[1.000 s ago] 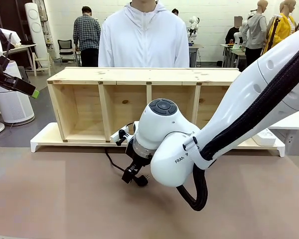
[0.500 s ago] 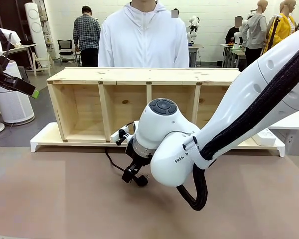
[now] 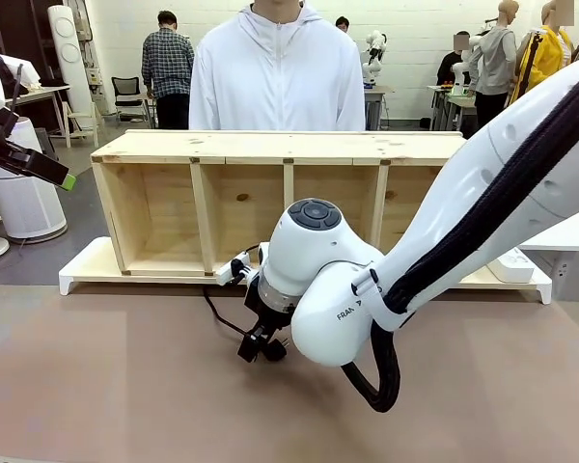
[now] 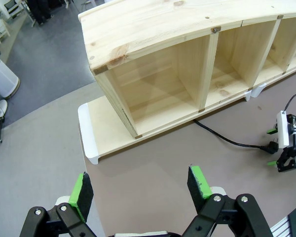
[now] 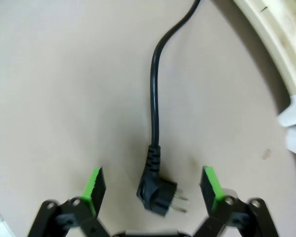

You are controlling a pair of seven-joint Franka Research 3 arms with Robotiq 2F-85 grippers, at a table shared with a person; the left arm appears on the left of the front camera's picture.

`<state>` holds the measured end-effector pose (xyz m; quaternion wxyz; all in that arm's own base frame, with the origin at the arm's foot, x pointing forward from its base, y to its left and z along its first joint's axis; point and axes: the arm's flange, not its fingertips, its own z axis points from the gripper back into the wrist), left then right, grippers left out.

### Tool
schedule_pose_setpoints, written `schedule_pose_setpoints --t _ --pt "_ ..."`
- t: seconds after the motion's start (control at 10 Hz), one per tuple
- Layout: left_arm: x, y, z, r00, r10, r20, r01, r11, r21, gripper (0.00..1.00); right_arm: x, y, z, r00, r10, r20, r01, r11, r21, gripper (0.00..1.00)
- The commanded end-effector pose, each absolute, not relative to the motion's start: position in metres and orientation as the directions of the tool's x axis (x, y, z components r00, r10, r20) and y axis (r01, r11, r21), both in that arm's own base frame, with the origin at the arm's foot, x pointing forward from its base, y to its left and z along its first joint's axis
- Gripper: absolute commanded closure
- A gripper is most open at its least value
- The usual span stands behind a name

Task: Perform cable management.
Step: When the cord part of the Power Cable appears at the lower middle area of the table and stops, grasp the cord part of the Power Cable.

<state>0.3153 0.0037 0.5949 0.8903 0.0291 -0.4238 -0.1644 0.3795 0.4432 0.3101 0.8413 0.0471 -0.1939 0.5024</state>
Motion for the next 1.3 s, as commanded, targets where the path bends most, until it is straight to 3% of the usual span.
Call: schedule_pose_setpoints --t 0.0,0.6,0.7,0.8,0.9,1.0,1.1,1.2 --pt "0.317 0.004 0.594 0.582 -0.315 0.750 0.265 0.945 0.191 0.00 0.389 0.455 0.300 0.375 0.857 0.353 -0.888 0.441 -0.129 0.00" --pt "0.317 0.004 0.594 0.582 -0.315 0.750 0.265 0.945 0.191 0.00 0.394 0.457 0.284 0.308 0.878 0.367 -0.912 0.383 -0.150 0.03" --pt "0.317 0.004 0.594 0.582 -0.315 0.750 0.265 0.945 0.191 0.00 0.396 0.457 0.284 0.319 0.877 0.360 -0.909 0.391 -0.146 0.19" --pt "0.317 0.004 0.594 0.582 -0.315 0.750 0.265 0.945 0.191 0.00 0.396 0.456 0.285 0.322 0.878 0.354 -0.908 0.392 -0.147 0.21" --pt "0.317 0.004 0.594 0.582 -0.315 0.750 0.265 0.945 0.191 0.00 0.396 0.456 0.285 0.321 0.878 0.355 -0.909 0.391 -0.143 0.37" --pt "0.317 0.004 0.594 0.582 -0.315 0.750 0.265 0.945 0.191 0.00 0.396 0.456 0.285 0.322 0.876 0.358 -0.909 0.392 -0.141 0.40" --pt "0.317 0.004 0.594 0.582 -0.315 0.750 0.265 0.945 0.191 0.00 0.398 0.456 0.286 0.326 0.873 0.364 -0.907 0.397 -0.140 0.56" --pt "0.317 0.004 0.594 0.582 -0.315 0.750 0.265 0.945 0.191 0.00 0.399 0.456 0.286 0.326 0.871 0.366 -0.907 0.398 -0.139 0.59"
